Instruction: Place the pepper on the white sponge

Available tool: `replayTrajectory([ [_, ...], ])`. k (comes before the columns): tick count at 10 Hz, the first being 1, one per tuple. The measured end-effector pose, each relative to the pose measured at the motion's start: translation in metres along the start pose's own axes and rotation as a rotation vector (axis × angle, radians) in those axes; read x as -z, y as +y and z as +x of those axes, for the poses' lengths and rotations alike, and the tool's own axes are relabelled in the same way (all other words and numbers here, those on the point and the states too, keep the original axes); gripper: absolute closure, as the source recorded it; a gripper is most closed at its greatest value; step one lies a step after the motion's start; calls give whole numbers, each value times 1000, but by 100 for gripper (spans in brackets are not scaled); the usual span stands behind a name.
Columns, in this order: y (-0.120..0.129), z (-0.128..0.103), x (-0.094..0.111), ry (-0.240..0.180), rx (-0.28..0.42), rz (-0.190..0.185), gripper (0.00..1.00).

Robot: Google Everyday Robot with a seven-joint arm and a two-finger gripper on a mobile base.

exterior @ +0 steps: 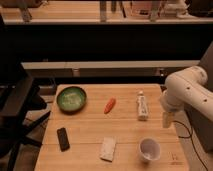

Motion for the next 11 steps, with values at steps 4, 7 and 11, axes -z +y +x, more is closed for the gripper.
replayTrajectory([
  [4,-18,-27,-2,31,71,35,20],
  [7,-25,-38,-5,49,142,60,20],
  [11,-42,-68,-8,70,244,101,20],
])
